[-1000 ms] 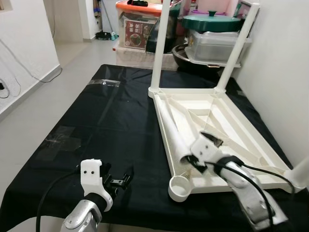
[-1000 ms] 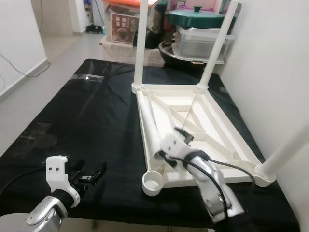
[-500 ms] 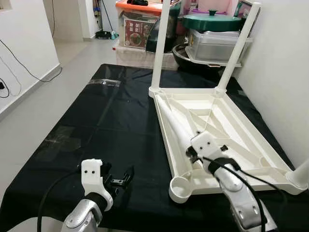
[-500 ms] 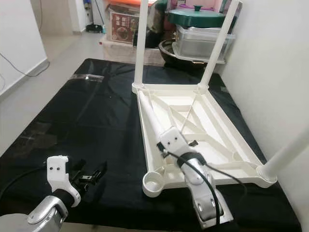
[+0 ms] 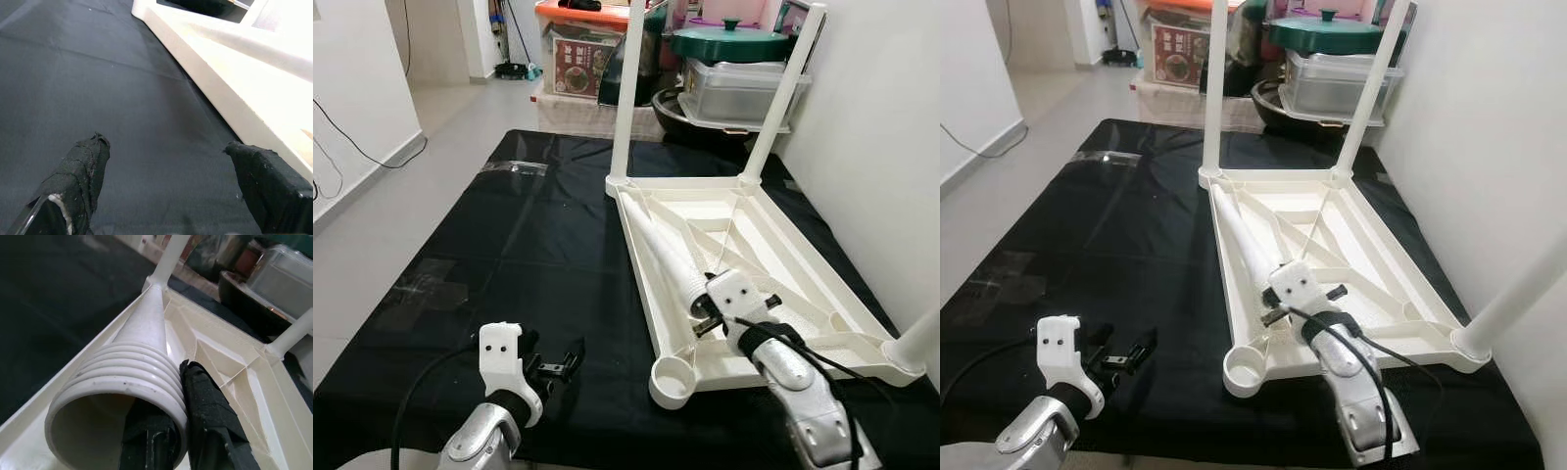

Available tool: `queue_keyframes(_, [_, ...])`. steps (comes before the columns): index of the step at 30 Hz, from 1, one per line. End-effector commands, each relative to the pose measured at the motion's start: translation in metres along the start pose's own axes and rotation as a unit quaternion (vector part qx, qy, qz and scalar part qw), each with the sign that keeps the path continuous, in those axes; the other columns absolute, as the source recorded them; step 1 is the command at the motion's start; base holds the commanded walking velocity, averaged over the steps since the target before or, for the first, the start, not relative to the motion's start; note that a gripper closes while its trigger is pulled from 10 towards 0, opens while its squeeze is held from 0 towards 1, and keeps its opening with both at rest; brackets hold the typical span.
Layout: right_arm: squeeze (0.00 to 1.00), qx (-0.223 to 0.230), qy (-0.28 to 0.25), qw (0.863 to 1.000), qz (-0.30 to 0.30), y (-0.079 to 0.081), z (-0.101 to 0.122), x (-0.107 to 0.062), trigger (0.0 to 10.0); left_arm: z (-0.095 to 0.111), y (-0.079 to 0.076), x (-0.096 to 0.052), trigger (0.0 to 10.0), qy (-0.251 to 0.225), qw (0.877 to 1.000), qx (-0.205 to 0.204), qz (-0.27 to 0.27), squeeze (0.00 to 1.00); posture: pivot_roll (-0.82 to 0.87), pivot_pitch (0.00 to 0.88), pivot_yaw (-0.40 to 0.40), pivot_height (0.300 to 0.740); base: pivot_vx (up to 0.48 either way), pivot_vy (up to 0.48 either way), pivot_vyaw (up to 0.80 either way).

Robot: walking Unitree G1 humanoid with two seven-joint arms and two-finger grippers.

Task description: Building children table

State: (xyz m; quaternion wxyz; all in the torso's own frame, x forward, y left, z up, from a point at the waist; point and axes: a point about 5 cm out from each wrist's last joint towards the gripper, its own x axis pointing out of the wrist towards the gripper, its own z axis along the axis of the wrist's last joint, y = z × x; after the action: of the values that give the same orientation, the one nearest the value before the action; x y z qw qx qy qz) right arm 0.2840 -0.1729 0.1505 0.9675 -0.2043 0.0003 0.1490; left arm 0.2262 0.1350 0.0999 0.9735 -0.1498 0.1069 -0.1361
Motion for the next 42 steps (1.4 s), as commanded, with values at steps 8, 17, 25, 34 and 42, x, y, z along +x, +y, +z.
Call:
queue_keyframes(8, [0.0,0.08,-0.093,0.991,0.056,-0.041,0.022,-0.034,0.0,0.014,0.008,0.01,10.0,-0.023,0.998,-0.051,-0.005,0.0,0.08,0.0,-0.067,0.74,0.0,0.0,0.0])
queue_keyframes(17, [0.0,0.163,-0.07,0.97,0.164,-0.011,0.003,-0.046,0.0,0.05,-0.016,0.018,10.0,-0.076,0.958,-0.237,-0.14,0.0,0.08,0.0,-0.064,0.74,0.0,0.0,0.0])
queue_keyframes(25, [0.0,0.244,-0.082,0.945,0.203,-0.005,0.001,-0.043,0.0,0.062,-0.024,0.017,10.0,-0.096,0.908,-0.344,-0.222,0.0,0.08,0.0,-0.067,0.74,0.0,0.0,0.0])
queue_keyframes(34, [0.0,0.328,-0.104,0.898,0.276,0.008,0.008,-0.052,0.0,0.059,-0.013,0.023,10.0,-0.102,0.883,-0.415,-0.196,0.0,0.08,0.0,-0.073,0.74,0.0,0.0,0.0])
queue_keyframes(42, [0.0,0.335,-0.093,0.881,0.32,0.019,0.005,-0.061,0.0,0.061,-0.002,0.024,10.0,-0.098,0.876,-0.431,-0.193,0.0,0.08,0.0,-0.071,0.74,0.0,0.0,0.0])
